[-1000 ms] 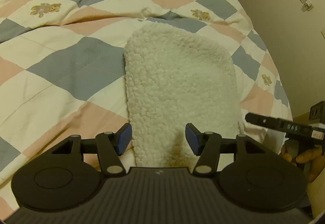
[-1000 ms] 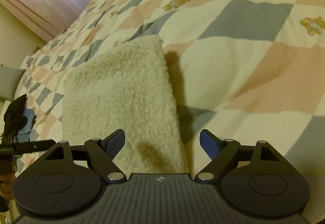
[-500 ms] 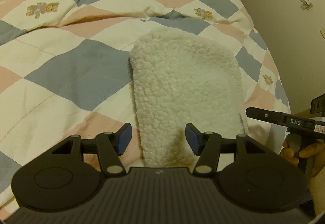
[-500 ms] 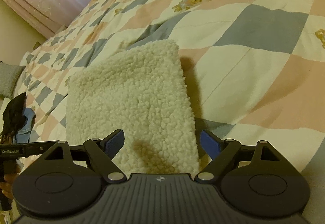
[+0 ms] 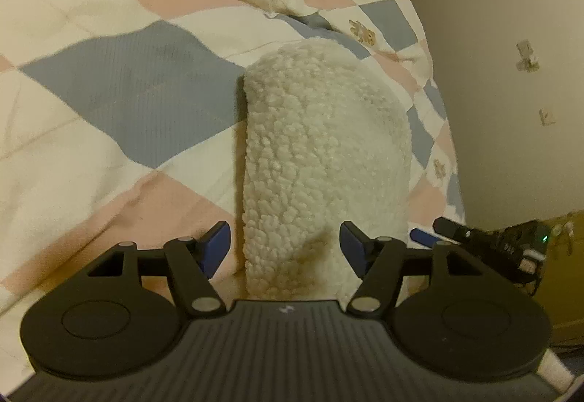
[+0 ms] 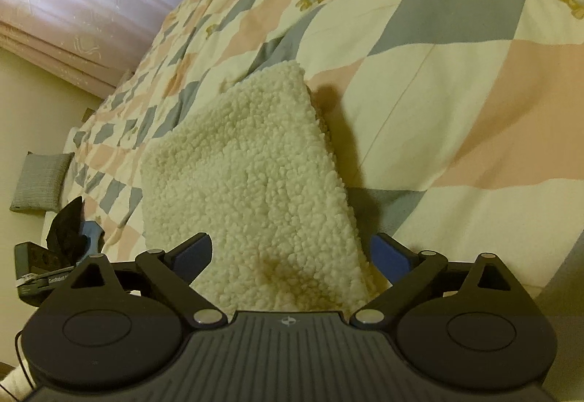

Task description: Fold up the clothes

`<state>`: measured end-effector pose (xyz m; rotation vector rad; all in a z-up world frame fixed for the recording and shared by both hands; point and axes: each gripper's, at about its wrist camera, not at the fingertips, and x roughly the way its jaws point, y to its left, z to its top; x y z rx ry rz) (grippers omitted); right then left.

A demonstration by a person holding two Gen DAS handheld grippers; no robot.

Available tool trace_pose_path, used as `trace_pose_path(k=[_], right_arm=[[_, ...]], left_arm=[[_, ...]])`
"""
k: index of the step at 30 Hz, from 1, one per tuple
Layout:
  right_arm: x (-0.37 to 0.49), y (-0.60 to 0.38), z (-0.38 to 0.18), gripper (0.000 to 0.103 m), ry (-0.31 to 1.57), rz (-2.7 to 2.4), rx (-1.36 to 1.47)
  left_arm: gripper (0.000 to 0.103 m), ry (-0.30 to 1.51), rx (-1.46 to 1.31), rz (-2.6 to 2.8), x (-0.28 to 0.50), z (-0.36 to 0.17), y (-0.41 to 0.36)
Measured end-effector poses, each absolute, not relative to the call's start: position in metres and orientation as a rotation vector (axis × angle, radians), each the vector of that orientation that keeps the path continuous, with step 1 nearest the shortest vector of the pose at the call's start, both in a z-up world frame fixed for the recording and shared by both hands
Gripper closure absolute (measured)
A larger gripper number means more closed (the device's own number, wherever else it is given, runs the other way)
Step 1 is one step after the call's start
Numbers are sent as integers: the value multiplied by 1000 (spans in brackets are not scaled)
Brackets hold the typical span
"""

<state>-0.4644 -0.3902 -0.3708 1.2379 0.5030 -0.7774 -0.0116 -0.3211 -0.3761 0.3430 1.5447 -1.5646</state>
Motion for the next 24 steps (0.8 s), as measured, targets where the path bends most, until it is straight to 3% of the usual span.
trace_pose_path(k=[24], right_arm=[[-456,-456,-436,2,519,-481,1440]], left_arm=[[35,1819,141,-1623,-4,-438,-353]])
